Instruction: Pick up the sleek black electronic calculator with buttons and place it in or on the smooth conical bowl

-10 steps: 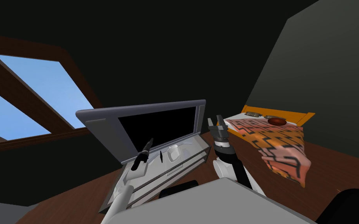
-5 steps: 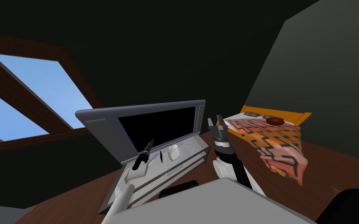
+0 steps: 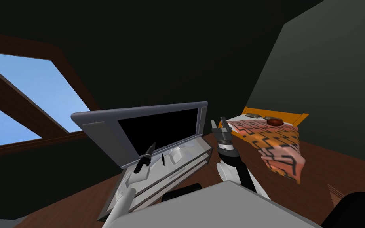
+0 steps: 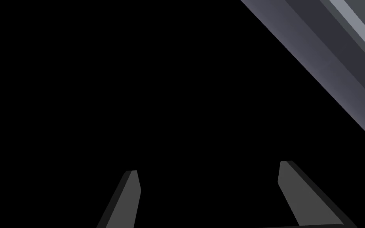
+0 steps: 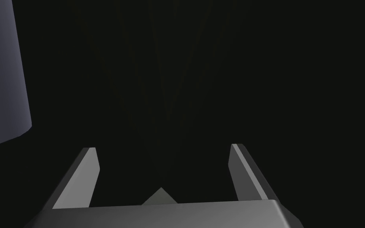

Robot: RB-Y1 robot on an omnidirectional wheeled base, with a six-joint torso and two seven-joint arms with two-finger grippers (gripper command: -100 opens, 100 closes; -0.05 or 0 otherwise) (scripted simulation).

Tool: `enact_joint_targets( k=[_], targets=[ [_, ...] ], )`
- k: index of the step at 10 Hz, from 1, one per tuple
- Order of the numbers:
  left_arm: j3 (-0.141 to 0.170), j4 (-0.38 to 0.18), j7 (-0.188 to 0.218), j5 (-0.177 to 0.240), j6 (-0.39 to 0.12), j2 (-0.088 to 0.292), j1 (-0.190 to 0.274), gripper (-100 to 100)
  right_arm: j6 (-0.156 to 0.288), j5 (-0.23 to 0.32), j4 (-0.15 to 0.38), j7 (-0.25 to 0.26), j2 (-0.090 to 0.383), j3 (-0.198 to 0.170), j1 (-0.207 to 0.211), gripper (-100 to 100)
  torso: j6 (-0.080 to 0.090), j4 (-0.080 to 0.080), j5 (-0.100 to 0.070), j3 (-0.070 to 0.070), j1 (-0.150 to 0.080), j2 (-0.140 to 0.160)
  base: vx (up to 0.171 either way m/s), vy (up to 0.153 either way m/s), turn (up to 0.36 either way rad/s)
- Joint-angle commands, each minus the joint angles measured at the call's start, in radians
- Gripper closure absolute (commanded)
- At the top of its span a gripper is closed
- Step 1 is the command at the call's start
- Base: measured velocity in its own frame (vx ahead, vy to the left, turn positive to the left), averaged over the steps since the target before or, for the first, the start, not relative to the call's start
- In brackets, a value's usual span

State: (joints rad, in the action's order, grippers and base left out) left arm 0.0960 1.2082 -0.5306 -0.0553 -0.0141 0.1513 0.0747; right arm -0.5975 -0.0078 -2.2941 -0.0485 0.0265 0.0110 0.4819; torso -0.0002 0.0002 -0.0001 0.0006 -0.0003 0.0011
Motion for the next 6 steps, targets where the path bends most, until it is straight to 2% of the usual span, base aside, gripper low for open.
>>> enact_joint_targets(
  k=[1,3,6],
  targets=[
    [0.001,-0.031,-0.019,0.012,-0.017,0.015,0.015,-100,0.000,0.000,0.000,0.000,0.000,0.000,0.000,0,0.000,0.000,0.000,0.000,0.000,0.000,-0.037,0.009,-0.188],
    [-0.002,-0.081,-0.058,0.042,-0.060,0.057,0.036,-100,0.000,0.000,0.000,0.000,0.000,0.000,0.000,0,0.000,0.000,0.000,0.001,0.000,0.001,-0.047,0.009,-0.263],
    [-0.006,-0.132,-0.092,0.071,-0.101,0.095,0.055,-100,0.000,0.000,0.000,0.000,0.000,0.000,0.000,0,0.000,0.000,0.000,0.001,0.000,0.001,-0.044,0.001,-0.181]
  ],
)
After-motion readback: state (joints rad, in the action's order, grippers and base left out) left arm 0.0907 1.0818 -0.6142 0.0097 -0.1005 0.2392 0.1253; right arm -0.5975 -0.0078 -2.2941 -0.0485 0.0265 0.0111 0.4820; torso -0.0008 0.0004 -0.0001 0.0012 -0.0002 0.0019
